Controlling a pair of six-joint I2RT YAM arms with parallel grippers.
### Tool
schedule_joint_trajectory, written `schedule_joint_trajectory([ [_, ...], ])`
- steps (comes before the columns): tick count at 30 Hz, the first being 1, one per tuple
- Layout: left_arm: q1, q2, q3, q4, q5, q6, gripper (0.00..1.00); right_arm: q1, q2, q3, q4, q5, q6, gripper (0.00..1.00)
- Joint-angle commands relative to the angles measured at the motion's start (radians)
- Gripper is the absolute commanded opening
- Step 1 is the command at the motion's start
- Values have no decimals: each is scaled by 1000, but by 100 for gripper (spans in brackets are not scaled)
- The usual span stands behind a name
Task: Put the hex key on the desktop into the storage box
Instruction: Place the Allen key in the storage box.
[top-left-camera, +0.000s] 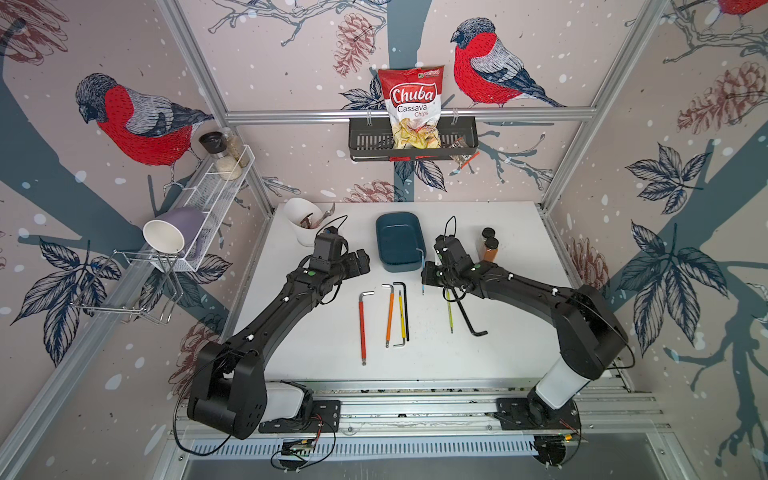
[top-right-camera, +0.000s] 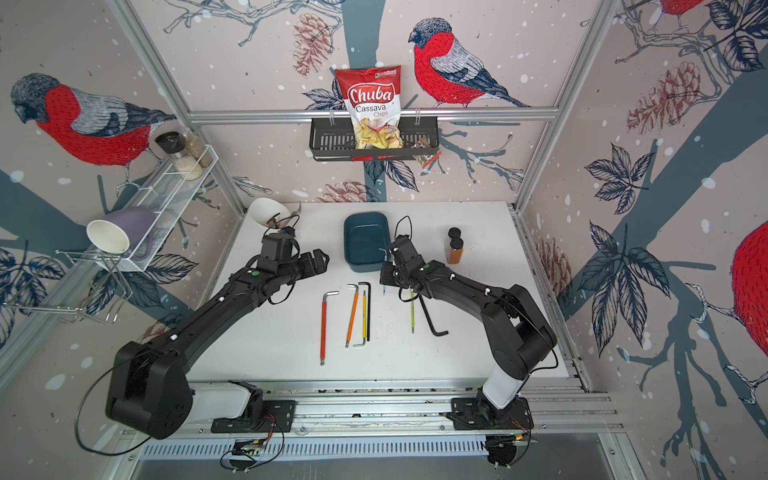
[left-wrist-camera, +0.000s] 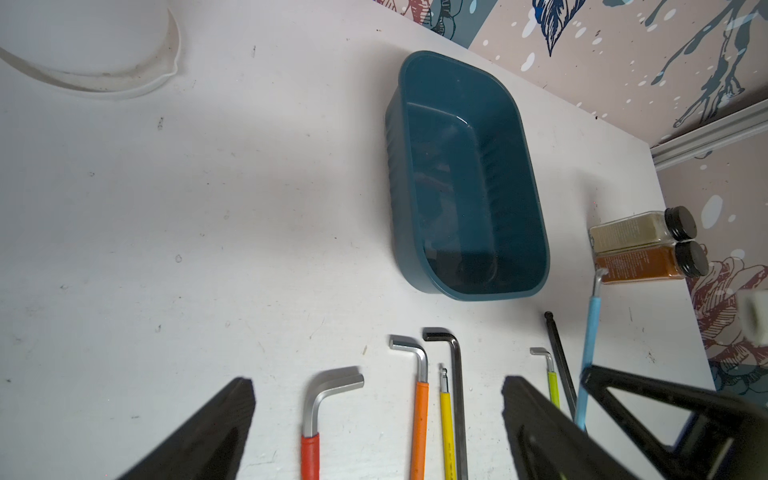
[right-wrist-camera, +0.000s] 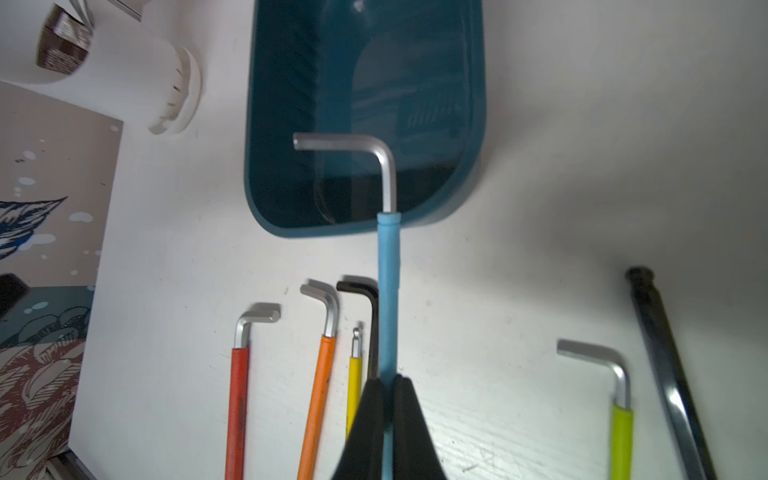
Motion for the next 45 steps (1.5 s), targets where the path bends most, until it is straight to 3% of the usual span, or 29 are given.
schedule_joint_trajectory([
  [1,2,17,20,39,7,-5,96,-28,44,90,-12,-56,-72,0],
  [14,2,132,102,61,15,24,96,-138,533,712,-126,-209,-144,0],
  [15,3,142,107,62,19,25,96,-142,567,754,-140,-214,-146,4],
  [18,3,168,123,63,33,26,96,-148,636,835,-179,-218,-159,41],
  [25,5,182,125,66,47,14,97,-149,604,855,-232,-196,-201,61],
  [29,6,175,121,56,35,15,97,-144,506,813,-263,-150,-226,64],
  [35,5,151,99,73,69,35,96,-121,253,579,-269,-1,-253,66],
  [40,5,125,54,104,90,45,96,-129,-2,210,-210,93,-221,66],
  [45,6,126,53,104,115,44,96,-135,-172,-54,-249,117,-203,65],
])
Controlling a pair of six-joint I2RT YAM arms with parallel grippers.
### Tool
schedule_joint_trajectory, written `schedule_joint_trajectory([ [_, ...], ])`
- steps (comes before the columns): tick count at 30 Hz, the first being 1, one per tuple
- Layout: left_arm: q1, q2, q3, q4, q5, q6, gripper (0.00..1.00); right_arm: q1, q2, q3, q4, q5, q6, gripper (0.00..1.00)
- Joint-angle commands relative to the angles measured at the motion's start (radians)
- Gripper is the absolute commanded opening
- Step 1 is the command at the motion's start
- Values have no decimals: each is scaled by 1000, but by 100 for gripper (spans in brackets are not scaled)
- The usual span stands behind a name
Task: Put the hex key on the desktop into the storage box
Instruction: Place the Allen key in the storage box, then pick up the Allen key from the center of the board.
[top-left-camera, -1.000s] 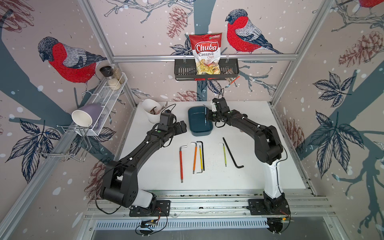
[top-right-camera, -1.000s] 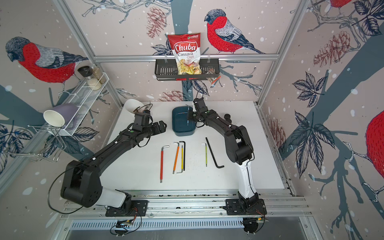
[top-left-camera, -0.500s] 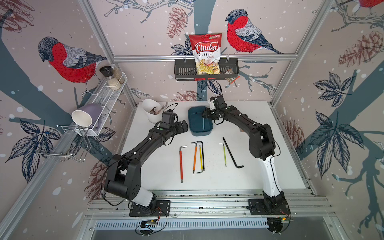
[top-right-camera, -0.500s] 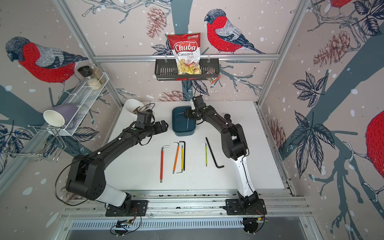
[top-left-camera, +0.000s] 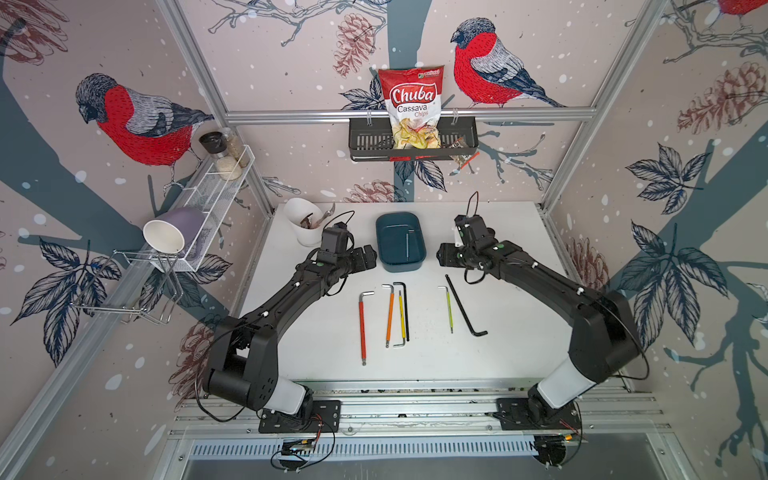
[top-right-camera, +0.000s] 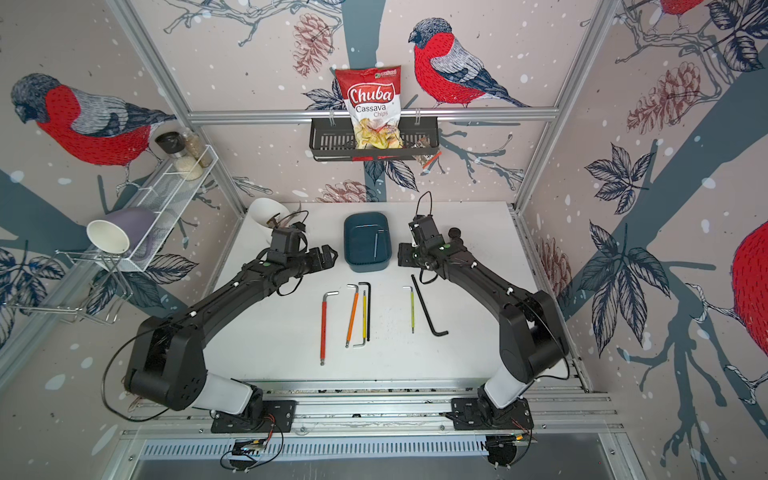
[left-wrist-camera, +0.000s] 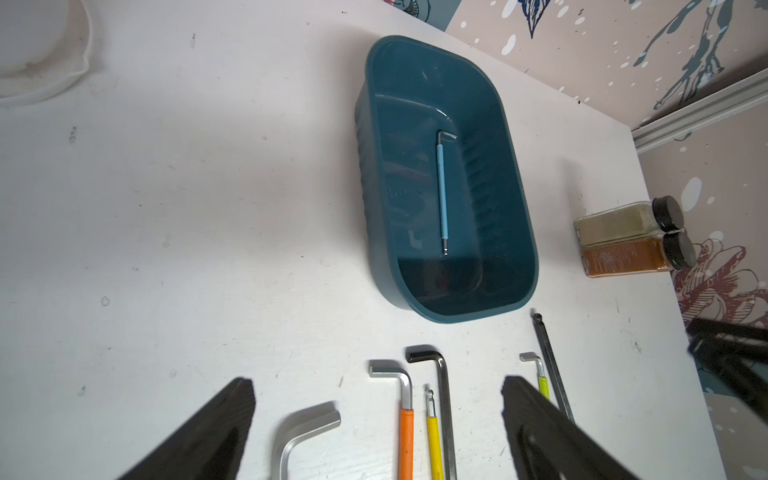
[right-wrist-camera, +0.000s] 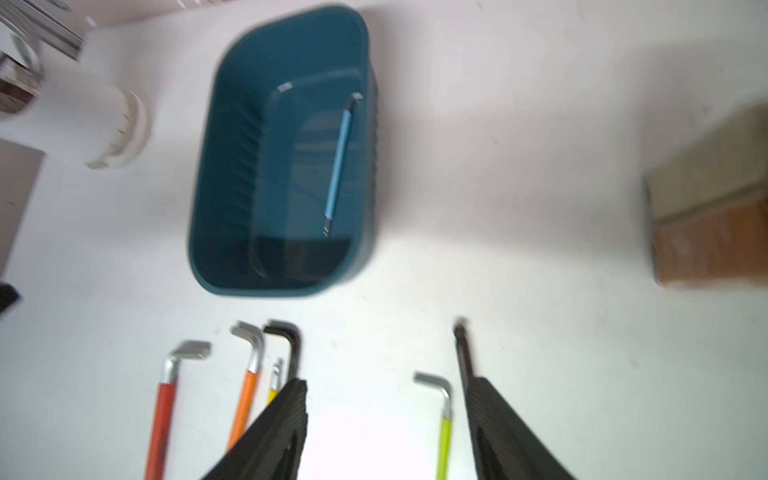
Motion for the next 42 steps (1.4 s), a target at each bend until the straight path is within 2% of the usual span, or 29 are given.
schedule_joint_trajectory([
  [1,3,-5,-1,30,27,10,96,0,-73,-118,-47,44,26,65],
  [7,2,3,-25,56,55,-24,96,65,-137,-234,-161,93,72,63],
  [11,0,4,-28,62,67,-40,96,89,-123,-256,-186,129,102,63],
  [21,-7,-26,-58,56,47,-38,96,88,4,-288,-113,144,114,59],
  [27,-7,-29,-67,59,38,-36,96,91,42,-324,-62,157,133,50],
  [31,-6,-15,-64,65,42,-37,96,130,78,-352,-43,188,176,47],
  [34,-6,-7,-55,65,45,-36,96,144,104,-379,-7,167,199,40],
  [42,-6,-11,-63,61,41,-41,96,149,148,-408,38,151,216,8],
])
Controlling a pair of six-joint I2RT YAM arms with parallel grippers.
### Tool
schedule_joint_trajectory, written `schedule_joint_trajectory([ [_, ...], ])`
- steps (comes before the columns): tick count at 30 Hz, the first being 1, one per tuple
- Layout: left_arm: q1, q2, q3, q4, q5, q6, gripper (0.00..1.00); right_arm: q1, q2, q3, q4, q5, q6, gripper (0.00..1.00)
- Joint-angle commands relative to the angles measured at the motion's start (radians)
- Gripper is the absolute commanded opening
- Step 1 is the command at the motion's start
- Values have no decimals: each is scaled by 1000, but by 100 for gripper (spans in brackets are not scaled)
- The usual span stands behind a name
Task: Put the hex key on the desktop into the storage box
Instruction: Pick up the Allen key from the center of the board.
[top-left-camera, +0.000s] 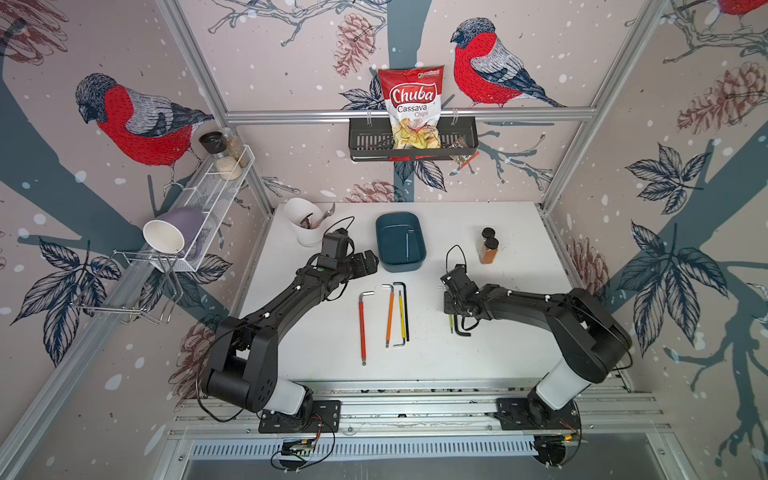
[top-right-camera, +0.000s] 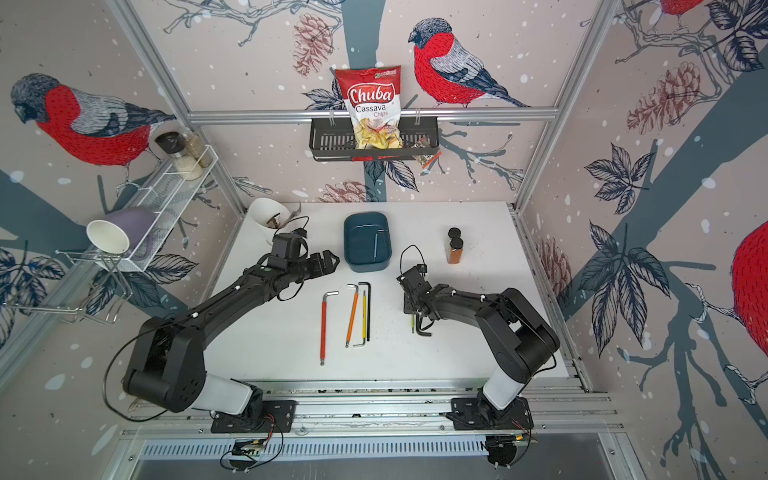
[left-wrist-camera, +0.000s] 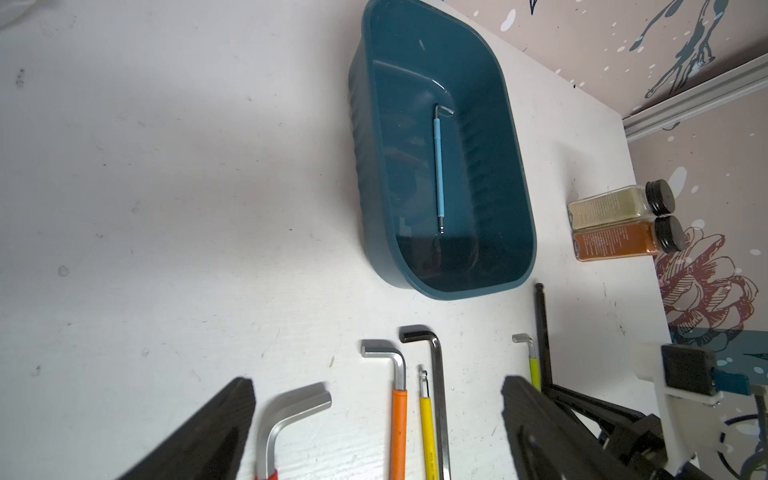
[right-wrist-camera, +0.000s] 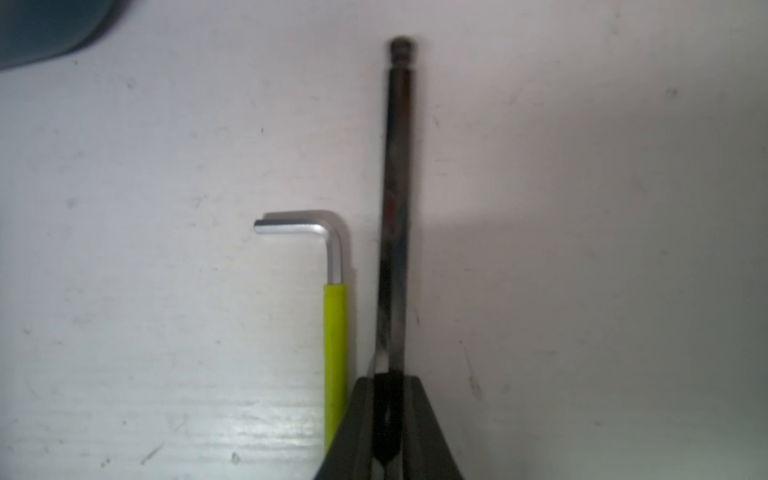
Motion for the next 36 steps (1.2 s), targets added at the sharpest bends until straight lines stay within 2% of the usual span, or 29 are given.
schedule_joint_trajectory([
  [1,-2,-4,-1,24,-2,-8,96,-3,42,-39,-160,-100,26,5],
  [6,-3,-12,-1,23,-3,-12,96,-21,12,-52,-146,-111,24,0],
  [19,-6,-17,0,24,-3,-25,96,-177,-291,-120,-73,-257,8,0],
  [26,-12,-18,-3,26,0,-29,96,-267,-394,-126,-74,-351,-16,0],
  [32,-19,-30,-3,26,-2,-35,96,-330,-488,-137,19,-518,-17,0],
  [36,-20,-37,-10,33,-3,-41,96,-359,-492,-113,87,-639,-3,0],
])
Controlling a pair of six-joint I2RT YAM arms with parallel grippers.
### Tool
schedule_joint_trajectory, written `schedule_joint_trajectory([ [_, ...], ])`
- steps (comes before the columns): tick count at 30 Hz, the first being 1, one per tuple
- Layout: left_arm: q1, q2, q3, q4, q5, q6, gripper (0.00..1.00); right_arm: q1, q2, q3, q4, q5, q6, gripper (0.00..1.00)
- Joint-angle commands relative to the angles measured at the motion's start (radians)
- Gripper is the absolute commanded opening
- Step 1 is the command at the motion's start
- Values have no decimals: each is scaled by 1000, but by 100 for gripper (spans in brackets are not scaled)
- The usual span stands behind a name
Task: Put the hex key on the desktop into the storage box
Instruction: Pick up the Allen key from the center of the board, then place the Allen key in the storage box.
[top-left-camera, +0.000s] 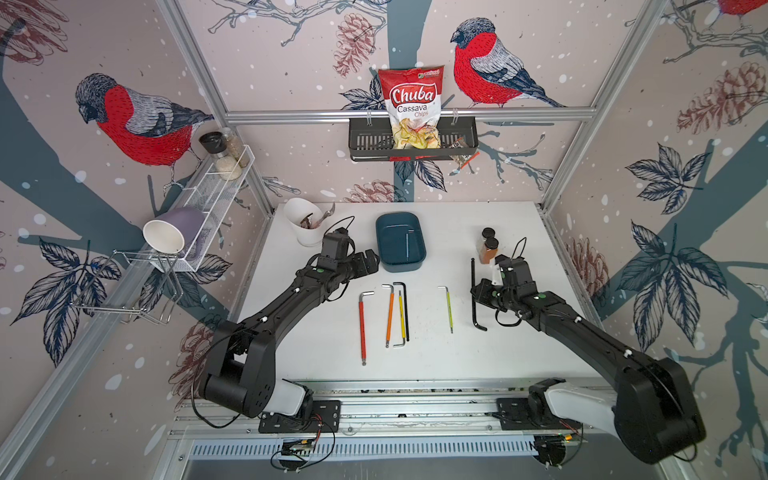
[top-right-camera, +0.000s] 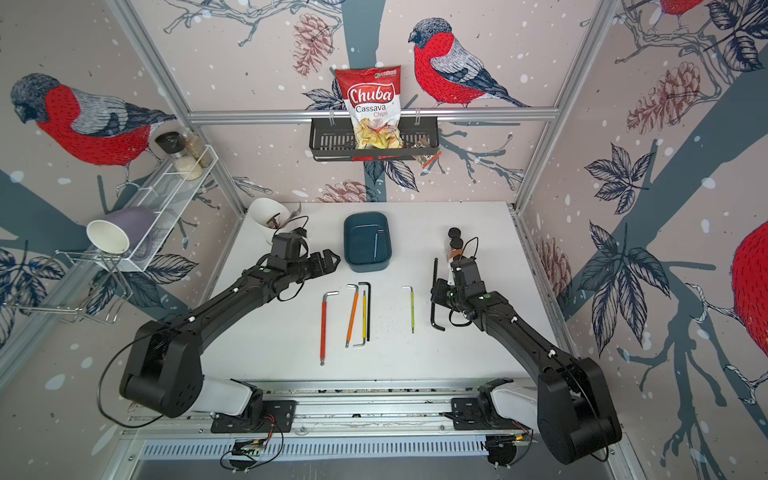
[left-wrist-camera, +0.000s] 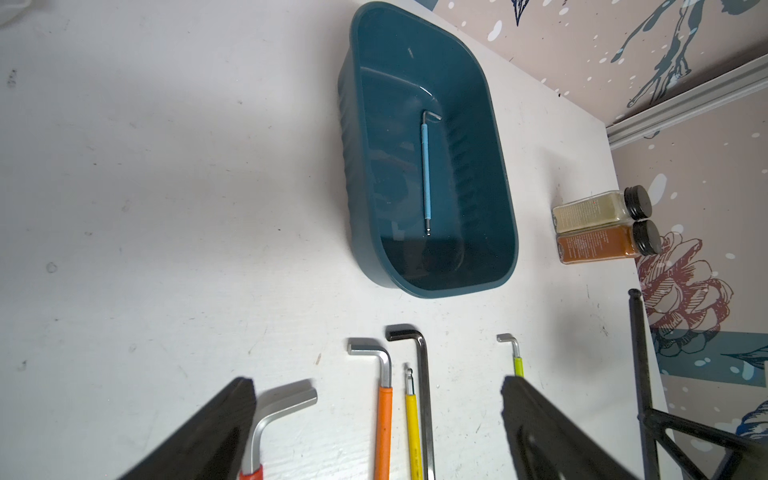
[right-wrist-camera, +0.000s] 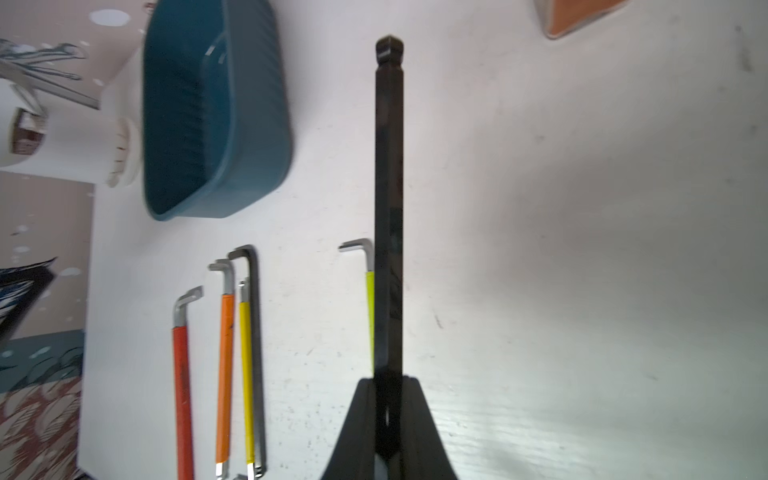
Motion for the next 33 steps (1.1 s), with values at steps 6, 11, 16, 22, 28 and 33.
schedule_joint_trajectory([
  [6,-4,-19,-27,40,-15,0,96,-22,39,79,237,-335,19,0],
  [11,-2,-35,-6,-26,-96,49,96,-21,58,101,378,-467,80,0],
  [16,4,-64,-7,-25,-115,55,96,-13,155,172,393,-465,93,0],
  [22,15,-75,-27,-6,-74,35,96,49,354,414,182,-291,-7,0],
  [28,53,-98,-36,1,-19,32,96,101,599,657,138,-227,31,0],
  [33,107,-127,-64,4,12,50,96,146,783,878,96,-184,57,0],
])
